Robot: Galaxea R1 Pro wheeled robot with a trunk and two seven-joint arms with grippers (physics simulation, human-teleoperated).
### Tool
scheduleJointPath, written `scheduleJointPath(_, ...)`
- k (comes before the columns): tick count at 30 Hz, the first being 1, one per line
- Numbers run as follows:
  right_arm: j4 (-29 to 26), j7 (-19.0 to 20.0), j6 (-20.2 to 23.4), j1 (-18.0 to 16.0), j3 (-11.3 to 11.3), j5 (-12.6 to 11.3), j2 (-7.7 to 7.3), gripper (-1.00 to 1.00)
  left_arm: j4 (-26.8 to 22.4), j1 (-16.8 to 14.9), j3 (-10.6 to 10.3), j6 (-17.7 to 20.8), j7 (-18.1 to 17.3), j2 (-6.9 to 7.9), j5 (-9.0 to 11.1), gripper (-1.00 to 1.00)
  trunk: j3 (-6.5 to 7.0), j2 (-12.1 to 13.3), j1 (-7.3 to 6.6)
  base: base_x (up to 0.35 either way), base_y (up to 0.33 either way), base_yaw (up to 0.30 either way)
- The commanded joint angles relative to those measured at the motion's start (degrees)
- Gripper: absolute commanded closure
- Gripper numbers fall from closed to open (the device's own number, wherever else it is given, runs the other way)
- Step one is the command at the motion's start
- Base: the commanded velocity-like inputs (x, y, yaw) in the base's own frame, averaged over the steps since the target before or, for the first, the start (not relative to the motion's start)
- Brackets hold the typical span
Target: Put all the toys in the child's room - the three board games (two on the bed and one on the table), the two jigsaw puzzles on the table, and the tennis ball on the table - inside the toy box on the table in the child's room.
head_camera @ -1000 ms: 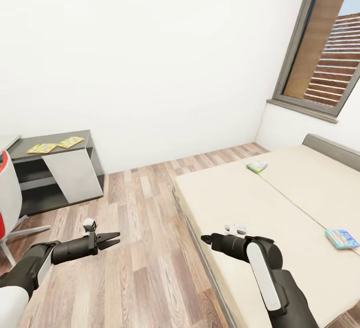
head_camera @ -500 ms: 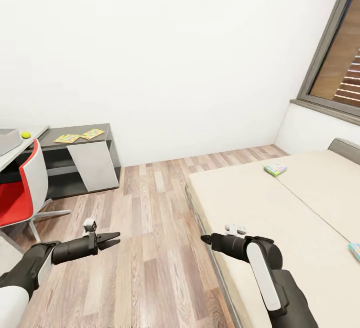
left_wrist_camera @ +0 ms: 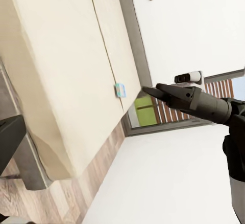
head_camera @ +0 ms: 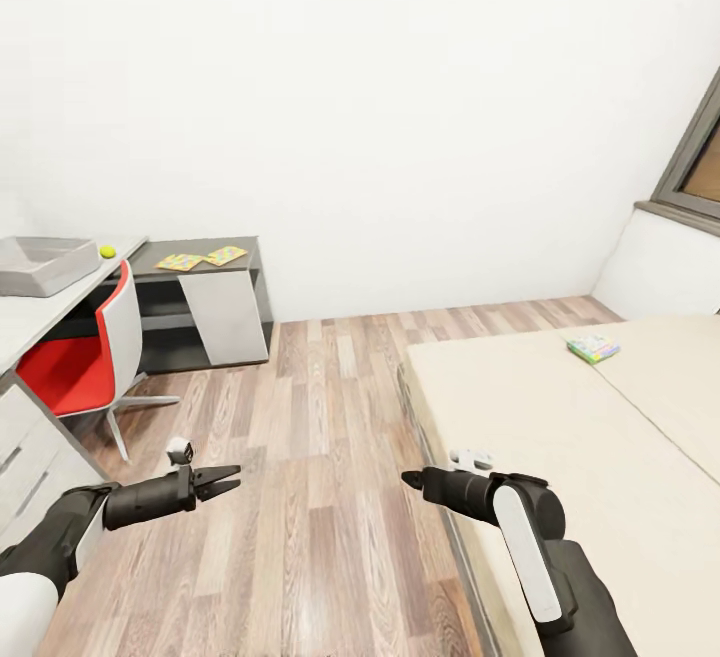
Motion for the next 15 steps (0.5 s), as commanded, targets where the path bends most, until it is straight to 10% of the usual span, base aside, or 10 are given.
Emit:
scheduleJointPath(1,-0.06,-0.51,0.19,-0.04,0.00,-0.52,0.00,-1.00,0.00,-0.04,0.01,0.61,-0.22,0.00,-0.04,-1.00,-0.14,-0.07,0.00,-0.080,-0.077,0.225)
scheduleJointPath(15,-0.14,-0.42,0.14,-0.04,-0.09,-0.46,-0.08,-1.00,0.00,-0.04,0.06,0.61,-0.22,0.00,-0.04,-1.00,-0.35,-0.07,0.00,-0.033,-0.013,0.051)
